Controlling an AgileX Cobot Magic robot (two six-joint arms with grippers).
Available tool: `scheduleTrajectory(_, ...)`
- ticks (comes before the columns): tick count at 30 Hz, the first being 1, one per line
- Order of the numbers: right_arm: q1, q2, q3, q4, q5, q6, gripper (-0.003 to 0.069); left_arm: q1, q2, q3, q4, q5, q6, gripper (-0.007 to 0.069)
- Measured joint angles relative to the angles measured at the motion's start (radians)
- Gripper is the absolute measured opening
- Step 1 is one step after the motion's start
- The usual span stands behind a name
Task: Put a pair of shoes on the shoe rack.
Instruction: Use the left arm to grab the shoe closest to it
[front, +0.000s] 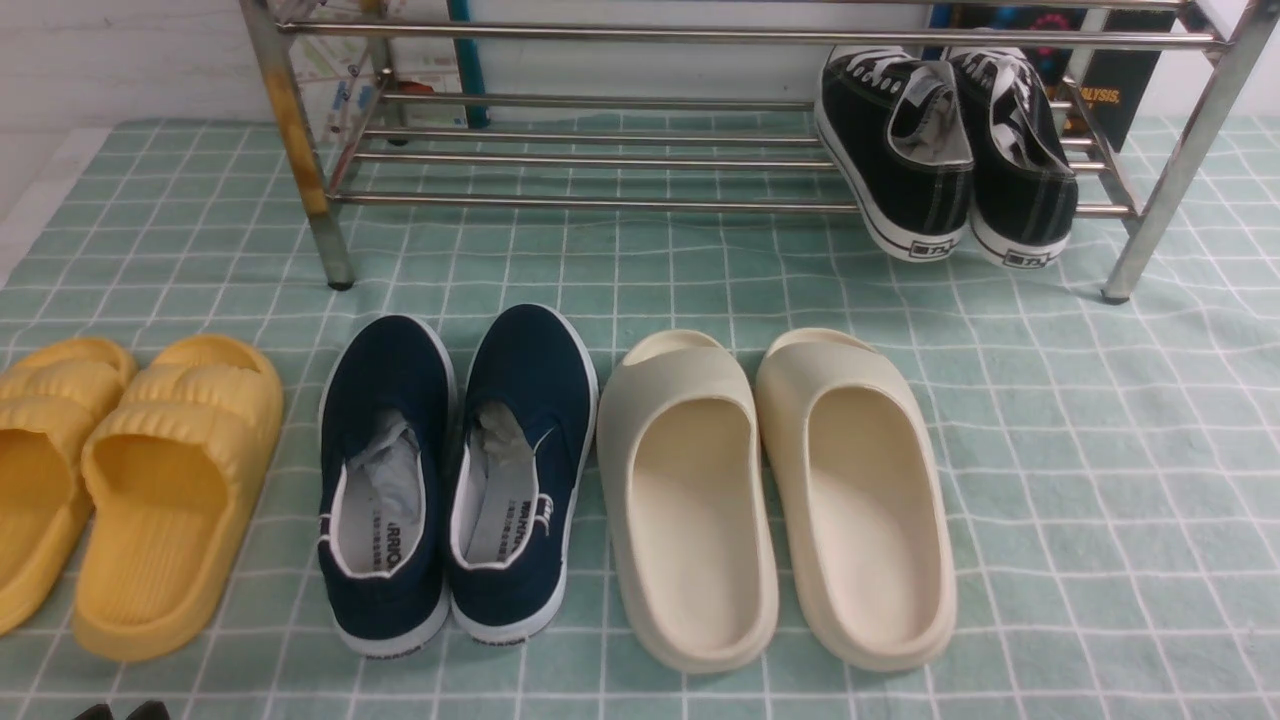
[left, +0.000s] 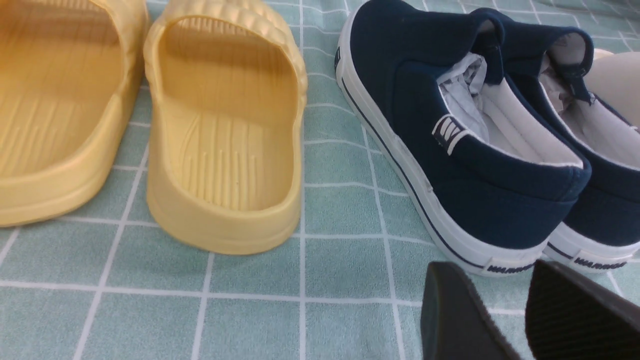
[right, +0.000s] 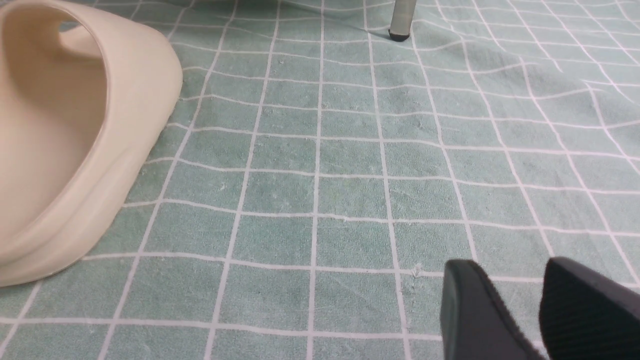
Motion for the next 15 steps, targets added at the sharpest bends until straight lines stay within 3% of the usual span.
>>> scheduleTrajectory(5, 0.000, 0.000, 0.000, 0.000, 0.000, 0.000, 0.0246, 0.000, 0.000, 0.000, 0.000, -0.116, 0.000, 0.0239)
scheduleTrajectory(12, 0.000, 0.000, 0.000, 0.000, 0.000, 0.000, 0.0246, 0.000, 0.000, 0.000, 0.000, -0.514, 0.000, 0.0239)
scheduleTrajectory(15, 0.000, 0.000, 0.000, 0.000, 0.000, 0.000, 0.0246, 0.000, 0.000, 0.000, -0.009, -0.752, -0.070, 0.0239)
